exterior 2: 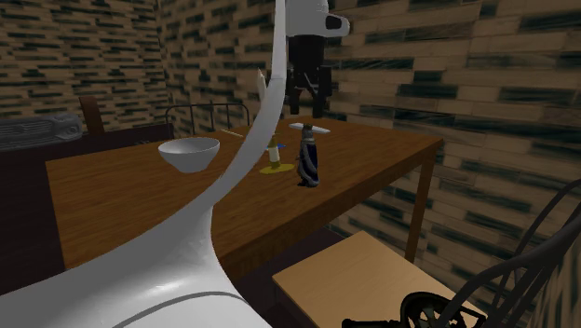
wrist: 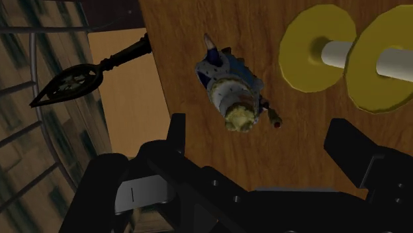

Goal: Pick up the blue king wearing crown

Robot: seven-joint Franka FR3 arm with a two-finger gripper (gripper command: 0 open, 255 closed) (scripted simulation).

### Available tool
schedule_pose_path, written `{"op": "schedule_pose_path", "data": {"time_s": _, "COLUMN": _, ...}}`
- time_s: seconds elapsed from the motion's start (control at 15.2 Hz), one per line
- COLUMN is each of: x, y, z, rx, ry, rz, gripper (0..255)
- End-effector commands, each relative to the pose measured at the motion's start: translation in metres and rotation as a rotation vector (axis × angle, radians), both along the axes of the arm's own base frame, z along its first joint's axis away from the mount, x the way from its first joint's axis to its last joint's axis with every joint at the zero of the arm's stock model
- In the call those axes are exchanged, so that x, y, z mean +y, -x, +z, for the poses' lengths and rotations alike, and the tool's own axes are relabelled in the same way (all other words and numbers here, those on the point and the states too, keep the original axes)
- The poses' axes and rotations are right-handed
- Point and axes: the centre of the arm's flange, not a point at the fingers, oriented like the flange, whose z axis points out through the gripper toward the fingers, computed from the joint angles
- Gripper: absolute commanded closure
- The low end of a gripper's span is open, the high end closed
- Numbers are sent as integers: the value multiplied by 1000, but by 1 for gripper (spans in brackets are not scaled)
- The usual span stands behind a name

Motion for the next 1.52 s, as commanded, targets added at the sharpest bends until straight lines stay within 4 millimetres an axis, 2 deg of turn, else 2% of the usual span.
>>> {"op": "schedule_pose_path", "data": {"time_s": 0.0, "x": 3, "y": -3, "z": -8, "rx": -1, "ry": 0, "rz": -1, "gripper": 0}}
{"op": "schedule_pose_path", "data": {"time_s": 0.33, "x": 3, "y": -3, "z": -37, "rx": -1, "ry": 0, "rz": -1, "gripper": 0}}
{"op": "schedule_pose_path", "data": {"time_s": 0.46, "x": 3, "y": -3, "z": -37, "rx": -1, "ry": 0, "rz": -1, "gripper": 0}}
{"op": "schedule_pose_path", "data": {"time_s": 0.53, "x": 4, "y": -3, "z": -37, "rx": -1, "ry": 0, "rz": -1, "gripper": 255}}
{"op": "schedule_pose_path", "data": {"time_s": 1.12, "x": 3, "y": -3, "z": -37, "rx": -1, "ry": 0, "rz": -1, "gripper": 255}}
{"op": "schedule_pose_path", "data": {"time_s": 1.45, "x": 3, "y": -3, "z": -11, "rx": -1, "ry": 0, "rz": -1, "gripper": 255}}
